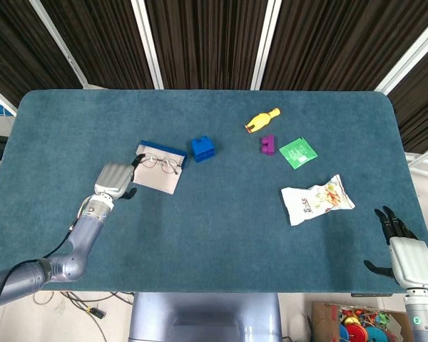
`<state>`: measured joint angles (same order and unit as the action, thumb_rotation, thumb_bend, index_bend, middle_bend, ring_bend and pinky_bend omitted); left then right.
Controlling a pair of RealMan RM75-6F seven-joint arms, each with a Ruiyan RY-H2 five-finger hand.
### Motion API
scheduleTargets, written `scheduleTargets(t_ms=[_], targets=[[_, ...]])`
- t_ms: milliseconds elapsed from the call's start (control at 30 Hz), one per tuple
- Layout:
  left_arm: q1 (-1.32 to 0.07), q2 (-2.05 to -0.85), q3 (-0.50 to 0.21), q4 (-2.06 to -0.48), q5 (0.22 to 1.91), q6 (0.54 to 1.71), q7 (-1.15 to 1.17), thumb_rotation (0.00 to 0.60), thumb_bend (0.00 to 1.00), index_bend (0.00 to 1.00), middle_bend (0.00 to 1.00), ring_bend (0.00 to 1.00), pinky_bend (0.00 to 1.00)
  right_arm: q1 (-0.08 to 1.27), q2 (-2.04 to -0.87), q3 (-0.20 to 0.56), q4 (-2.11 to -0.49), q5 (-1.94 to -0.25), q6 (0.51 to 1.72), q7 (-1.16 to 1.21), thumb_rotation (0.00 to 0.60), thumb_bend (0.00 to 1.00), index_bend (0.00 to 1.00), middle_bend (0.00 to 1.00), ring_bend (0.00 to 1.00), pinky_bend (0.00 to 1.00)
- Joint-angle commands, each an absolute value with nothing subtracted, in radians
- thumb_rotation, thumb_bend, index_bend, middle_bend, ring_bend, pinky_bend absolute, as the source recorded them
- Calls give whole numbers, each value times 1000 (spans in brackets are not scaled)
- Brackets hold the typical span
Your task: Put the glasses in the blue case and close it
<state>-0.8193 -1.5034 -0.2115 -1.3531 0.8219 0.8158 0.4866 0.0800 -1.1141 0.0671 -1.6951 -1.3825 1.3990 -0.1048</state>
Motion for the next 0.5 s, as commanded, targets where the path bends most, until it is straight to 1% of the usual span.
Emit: scheduleTargets(t_ms=[33,200,333,400,500], targets=[[-820,-1503,-199,-1325,823,759,433,600,362,22,553,564,729,80,-1114,68,-1695,-1381,1399,-105,600,102,20,0,153,316],[-833,-1525,-183,-1292,832,729,408,600,398,0,595,607,730,80,-1111,68,-1697,-1375,1395,-104,600,108,19,0,157,316],[-848,-1555,-180,-1254,803,722,407,600,397,0,598,609,735,80,-1111,68,-1697,-1376,1397,-104,600,110,19,0,157,316],[-859,-1573,-183,-1231,781,725,417,600,398,0,601,613,744,79,-1110,68,-1698,-1376,1397,-104,600,112,19,0,157,316],[-892,-1611,-198,-1182,737,705,425,600,424,0,602,615,753,80,-1110,69,-1698,-1374,1395,-104,600,115,19,0,157,316]])
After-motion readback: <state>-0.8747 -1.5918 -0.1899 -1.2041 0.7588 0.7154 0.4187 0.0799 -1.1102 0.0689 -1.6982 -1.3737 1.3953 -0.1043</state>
